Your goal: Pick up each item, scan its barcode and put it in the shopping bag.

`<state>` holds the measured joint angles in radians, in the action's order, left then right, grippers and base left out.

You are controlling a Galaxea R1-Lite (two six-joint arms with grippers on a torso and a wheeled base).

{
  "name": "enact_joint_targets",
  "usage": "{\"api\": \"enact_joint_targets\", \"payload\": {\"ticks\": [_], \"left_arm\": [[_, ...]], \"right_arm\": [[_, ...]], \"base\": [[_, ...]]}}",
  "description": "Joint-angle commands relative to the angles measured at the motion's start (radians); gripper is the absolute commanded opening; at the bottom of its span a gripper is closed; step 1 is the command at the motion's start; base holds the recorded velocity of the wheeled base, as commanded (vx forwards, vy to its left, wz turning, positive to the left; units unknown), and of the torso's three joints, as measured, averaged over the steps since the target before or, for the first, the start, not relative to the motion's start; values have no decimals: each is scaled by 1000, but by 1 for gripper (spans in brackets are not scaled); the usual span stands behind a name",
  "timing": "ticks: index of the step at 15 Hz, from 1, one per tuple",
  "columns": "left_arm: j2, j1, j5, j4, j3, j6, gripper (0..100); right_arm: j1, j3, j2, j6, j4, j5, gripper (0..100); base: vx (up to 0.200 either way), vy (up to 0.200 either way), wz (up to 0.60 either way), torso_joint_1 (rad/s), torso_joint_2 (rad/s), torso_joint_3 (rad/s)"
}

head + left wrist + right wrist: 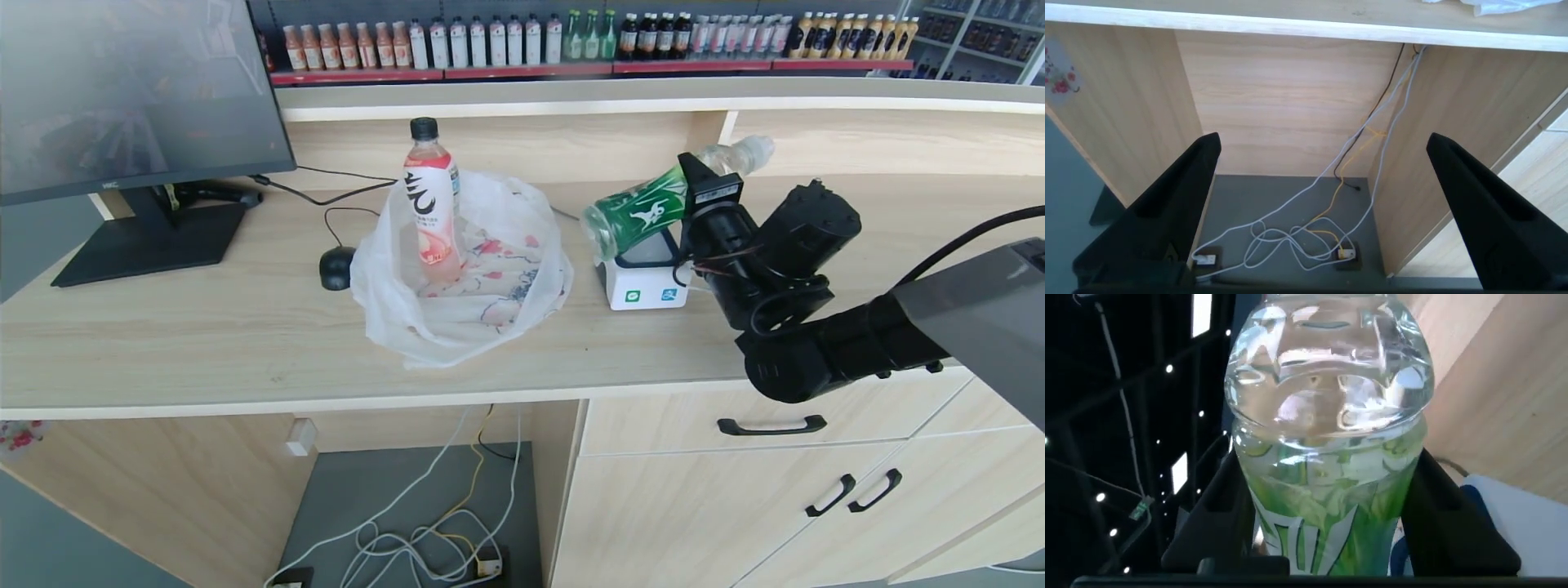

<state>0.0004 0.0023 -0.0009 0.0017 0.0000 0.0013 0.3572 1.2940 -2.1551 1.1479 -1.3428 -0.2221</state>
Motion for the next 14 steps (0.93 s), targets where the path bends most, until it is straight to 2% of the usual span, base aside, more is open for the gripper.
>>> {"api": "enact_joint_targets", "payload": {"ticks": [1, 14], "left_arm": [[0, 1, -1, 0, 0, 0, 100], [0, 1, 1, 0, 0, 0, 100]], "right_arm": [[-4, -19, 8, 4, -3, 0, 0], [-4, -21, 12, 39, -3, -2, 0]], "base": [[0, 0, 0, 0, 0, 0], [0, 0, 0, 0, 0, 0]]}}
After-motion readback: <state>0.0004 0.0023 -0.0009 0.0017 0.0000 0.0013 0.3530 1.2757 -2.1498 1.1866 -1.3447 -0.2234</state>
